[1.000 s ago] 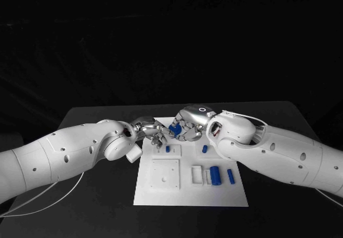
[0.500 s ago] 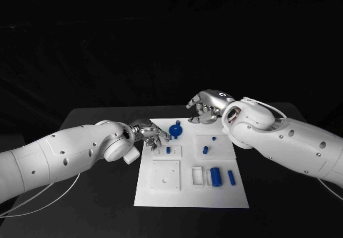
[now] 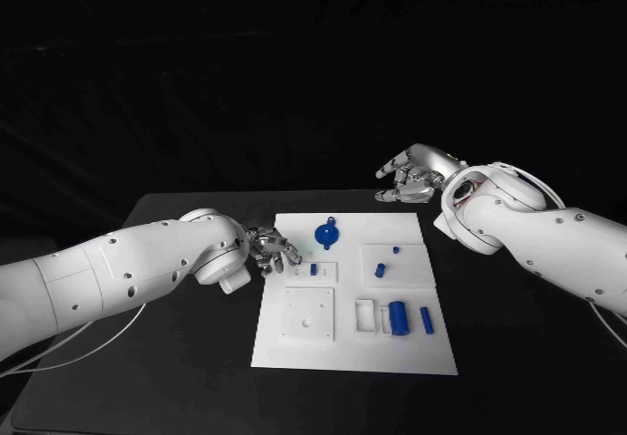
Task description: Assemble the parts on the task board
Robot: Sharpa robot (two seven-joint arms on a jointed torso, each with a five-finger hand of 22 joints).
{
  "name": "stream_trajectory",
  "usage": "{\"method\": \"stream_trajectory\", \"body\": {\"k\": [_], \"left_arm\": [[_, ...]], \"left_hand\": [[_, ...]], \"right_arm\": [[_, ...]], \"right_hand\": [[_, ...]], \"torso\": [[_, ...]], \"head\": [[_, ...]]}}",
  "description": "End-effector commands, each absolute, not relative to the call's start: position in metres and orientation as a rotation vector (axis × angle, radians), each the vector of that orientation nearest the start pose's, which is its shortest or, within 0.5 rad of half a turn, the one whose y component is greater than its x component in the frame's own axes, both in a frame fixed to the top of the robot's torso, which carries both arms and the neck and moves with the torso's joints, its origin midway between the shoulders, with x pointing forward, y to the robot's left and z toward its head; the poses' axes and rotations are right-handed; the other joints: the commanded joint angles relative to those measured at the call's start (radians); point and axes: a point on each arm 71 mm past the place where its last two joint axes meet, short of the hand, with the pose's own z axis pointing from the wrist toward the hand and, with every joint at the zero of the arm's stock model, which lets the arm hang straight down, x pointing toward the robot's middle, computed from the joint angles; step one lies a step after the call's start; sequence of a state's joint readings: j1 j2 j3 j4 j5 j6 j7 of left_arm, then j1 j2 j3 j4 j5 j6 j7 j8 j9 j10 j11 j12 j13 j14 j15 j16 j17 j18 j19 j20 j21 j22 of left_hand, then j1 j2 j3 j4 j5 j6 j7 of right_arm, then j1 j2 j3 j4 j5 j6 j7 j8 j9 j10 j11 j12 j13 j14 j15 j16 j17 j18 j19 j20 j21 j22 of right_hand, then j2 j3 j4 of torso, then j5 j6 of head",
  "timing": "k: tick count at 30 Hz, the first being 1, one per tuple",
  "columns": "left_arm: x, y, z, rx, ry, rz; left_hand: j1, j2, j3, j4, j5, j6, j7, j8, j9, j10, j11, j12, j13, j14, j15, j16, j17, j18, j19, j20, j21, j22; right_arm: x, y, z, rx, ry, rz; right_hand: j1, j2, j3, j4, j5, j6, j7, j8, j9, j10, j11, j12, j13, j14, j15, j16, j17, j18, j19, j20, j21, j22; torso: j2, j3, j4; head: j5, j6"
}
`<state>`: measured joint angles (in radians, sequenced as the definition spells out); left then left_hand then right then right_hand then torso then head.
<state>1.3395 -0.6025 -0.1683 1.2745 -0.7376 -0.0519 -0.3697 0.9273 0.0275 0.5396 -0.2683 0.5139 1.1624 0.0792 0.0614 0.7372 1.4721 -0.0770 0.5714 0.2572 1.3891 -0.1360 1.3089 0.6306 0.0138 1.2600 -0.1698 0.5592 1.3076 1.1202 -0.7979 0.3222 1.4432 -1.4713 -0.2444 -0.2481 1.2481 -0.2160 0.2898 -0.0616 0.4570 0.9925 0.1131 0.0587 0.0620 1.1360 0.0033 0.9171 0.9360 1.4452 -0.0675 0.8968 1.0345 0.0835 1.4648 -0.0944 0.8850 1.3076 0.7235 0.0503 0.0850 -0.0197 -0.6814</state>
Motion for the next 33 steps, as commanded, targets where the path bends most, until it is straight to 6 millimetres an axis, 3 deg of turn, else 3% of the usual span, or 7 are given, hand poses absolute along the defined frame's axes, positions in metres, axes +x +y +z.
{"method": "stream_trajectory", "body": {"k": [1, 14, 33], "left_arm": [[0.530, 0.165, -0.210, -0.420, 2.257, -0.510], [0.535, 0.152, -0.211, -0.390, 2.272, -0.440], [0.538, 0.139, -0.222, -0.329, 2.242, -0.356]], "left_hand": [[-0.009, 0.003, 0.010, 0.001, -0.004, 0.171, -0.121, 0.007, 0.352, 0.040, -0.011, 0.006, -0.004, 0.024, -0.018, 0.006, 0.006, 0.000, -0.002, -0.002, 0.005, 0.017], [-0.033, 0.020, 0.009, -0.007, -0.010, 0.206, -0.129, 0.006, 0.342, 0.042, -0.012, 0.038, -0.019, 0.034, -0.013, 0.025, 0.105, 0.005, -0.006, 0.006, 0.001, 0.017], [-0.039, 0.030, 0.012, -0.010, -0.016, 0.213, -0.130, 0.006, 0.336, 0.043, -0.012, 0.046, -0.020, 0.037, -0.011, 0.027, 0.126, 0.006, -0.008, 0.009, 0.005, 0.018]], "right_arm": [[0.531, -0.225, -0.103, 0.171, 1.512, 0.641], [0.532, -0.223, -0.104, 0.180, 1.513, 0.652], [0.530, -0.219, -0.104, 0.175, 1.534, 0.654]], "right_hand": [[0.000, 0.003, 0.007, -0.002, 0.007, 0.008, 0.001, 0.003, 0.000, -0.007, -0.001, -0.006, -0.003, -0.008, -0.001, -0.007, -0.003, 0.007, 0.022, 0.008, -0.008, 0.106], [-0.006, 0.002, 0.015, -0.008, 0.039, 0.019, 0.000, 0.003, 0.001, -0.013, -0.001, -0.008, -0.009, -0.012, -0.001, -0.012, -0.010, 0.008, 0.021, 0.008, -0.019, 0.104], [-0.014, 0.003, 0.012, -0.012, 0.052, 0.023, 0.000, 0.003, 0.001, -0.023, 0.000, -0.012, -0.017, -0.017, 0.000, -0.016, -0.017, 0.009, 0.020, 0.009, -0.035, 0.102]], "torso": [[-0.010, 0.0020, -0.0020], [-0.011, 0.0035, -0.0032], [-0.010, 0.0031, -0.0023]], "head": [[0.007, -0.009], [0.014, -0.020], [0.006, -0.025]]}}
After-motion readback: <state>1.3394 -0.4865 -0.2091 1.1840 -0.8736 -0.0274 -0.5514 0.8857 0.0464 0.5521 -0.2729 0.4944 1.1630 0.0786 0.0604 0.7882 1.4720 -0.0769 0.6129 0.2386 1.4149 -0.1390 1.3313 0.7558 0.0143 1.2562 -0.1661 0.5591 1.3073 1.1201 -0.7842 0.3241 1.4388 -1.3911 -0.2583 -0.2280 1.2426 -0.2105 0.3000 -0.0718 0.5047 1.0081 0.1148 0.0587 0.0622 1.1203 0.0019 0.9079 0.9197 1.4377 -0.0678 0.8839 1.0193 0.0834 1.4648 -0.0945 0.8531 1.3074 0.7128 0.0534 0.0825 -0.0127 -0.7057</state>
